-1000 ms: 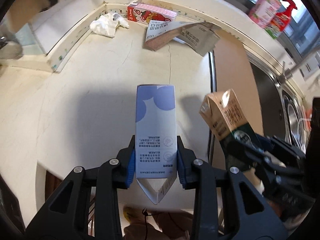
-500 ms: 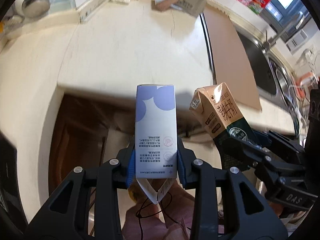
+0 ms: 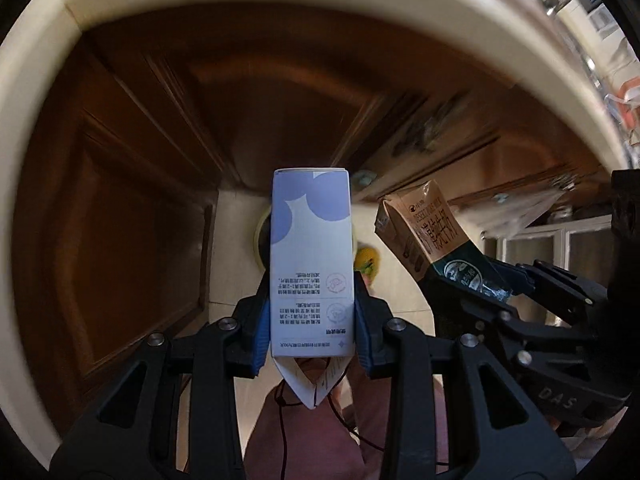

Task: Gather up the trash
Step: 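Carry the carton and pouch down over the floor bin, then raise both tools back toward the counter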

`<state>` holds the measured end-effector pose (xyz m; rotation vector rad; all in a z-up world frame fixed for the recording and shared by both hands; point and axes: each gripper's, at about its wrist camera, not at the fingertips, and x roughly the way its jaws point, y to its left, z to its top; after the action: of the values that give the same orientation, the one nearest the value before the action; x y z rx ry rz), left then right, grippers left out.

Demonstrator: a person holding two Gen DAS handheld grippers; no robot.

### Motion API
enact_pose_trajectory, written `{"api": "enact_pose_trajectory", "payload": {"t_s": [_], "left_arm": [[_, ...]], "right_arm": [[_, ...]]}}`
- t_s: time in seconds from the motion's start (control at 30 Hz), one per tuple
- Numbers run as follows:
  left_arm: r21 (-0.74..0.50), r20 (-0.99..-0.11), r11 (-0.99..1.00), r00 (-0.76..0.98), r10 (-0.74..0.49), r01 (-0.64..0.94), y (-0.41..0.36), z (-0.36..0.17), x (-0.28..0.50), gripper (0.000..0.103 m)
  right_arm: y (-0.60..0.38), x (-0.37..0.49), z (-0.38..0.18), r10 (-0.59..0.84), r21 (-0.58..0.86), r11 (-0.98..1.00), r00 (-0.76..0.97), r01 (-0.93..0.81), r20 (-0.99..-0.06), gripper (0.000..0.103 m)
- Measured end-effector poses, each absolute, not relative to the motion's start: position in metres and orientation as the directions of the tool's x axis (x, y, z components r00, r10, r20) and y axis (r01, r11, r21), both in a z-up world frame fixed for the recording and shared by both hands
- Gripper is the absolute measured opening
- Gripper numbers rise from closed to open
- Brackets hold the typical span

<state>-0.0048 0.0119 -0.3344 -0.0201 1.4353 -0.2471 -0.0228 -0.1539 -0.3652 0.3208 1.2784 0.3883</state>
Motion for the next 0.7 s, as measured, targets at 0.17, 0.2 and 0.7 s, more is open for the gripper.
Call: {"api": "enact_pose_trajectory", "payload": {"t_s": [0.17,0.2,0.7], "left_arm": [[-0.177,-0.981,0.975,0.053,-0.185,0.138,0.014,-0.423,0.002,0.031],[-0.195,-0.979,0.971,0.039,-0.201,0.136,0.014,-0.438,0.005,0.033],[-0.131,-0.990,0.991,-0.050,-0.130,0.027,0.041,-0.521,0.030,0.051]], "right_arm": [[-0.154,-0.019,-0.455,0.424,0.430,0.903,0.194,-0.013,-0.885,0.049],[-0.155,-0.015,-0.471,0.433,0.441,0.897,0.186,0.005,-0.882,0.049],[-0.179,0.033,-0.590,0.413,0.426,0.892,0.109,0.150,-0.904,0.069]]}}
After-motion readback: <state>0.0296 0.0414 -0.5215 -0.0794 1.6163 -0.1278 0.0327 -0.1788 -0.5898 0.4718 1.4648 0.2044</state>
